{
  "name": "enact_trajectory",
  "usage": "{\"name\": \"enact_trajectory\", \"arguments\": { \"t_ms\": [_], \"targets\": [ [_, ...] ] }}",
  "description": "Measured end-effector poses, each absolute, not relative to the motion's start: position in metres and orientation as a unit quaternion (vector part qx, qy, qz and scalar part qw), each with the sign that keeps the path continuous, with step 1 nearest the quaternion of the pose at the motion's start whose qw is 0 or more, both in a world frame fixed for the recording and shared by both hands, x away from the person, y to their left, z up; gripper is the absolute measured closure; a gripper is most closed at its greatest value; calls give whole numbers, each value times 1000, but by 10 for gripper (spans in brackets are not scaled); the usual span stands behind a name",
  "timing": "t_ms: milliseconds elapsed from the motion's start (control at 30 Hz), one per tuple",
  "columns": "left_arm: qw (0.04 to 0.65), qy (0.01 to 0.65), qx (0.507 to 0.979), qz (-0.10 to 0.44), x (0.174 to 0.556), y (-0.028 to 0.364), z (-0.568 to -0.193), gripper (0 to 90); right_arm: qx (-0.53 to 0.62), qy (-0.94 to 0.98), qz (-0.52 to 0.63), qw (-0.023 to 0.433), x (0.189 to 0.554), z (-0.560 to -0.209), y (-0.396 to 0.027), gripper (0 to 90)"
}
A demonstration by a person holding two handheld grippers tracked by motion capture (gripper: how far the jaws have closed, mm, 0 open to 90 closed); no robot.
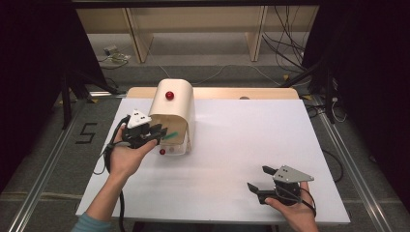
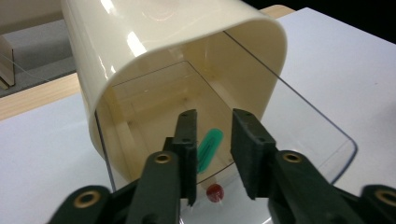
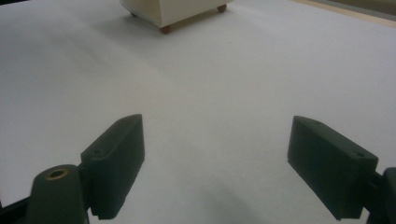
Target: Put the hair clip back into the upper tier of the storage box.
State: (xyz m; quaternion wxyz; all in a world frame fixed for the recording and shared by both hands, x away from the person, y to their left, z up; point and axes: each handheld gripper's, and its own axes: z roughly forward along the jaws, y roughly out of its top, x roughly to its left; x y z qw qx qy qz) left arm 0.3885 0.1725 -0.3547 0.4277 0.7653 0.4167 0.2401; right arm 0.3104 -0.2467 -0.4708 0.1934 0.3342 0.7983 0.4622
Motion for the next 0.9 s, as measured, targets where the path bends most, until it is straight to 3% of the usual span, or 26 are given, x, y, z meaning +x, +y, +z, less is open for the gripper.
{"name": "enact_trajectory", "arguments": {
  "t_ms": [367,600,900],
  "targets": [
    [424,443,749,250,376,177,-347,357,332,798,463,194,310,-470,-247,200],
    [454,461,729,223,369,184,-346,180,333,798,463,195,310,-470,-247,200],
    [475,452,726,207,360,193,-352,55,334,797,464,195,310,-470,-247,200]
  ]
}}
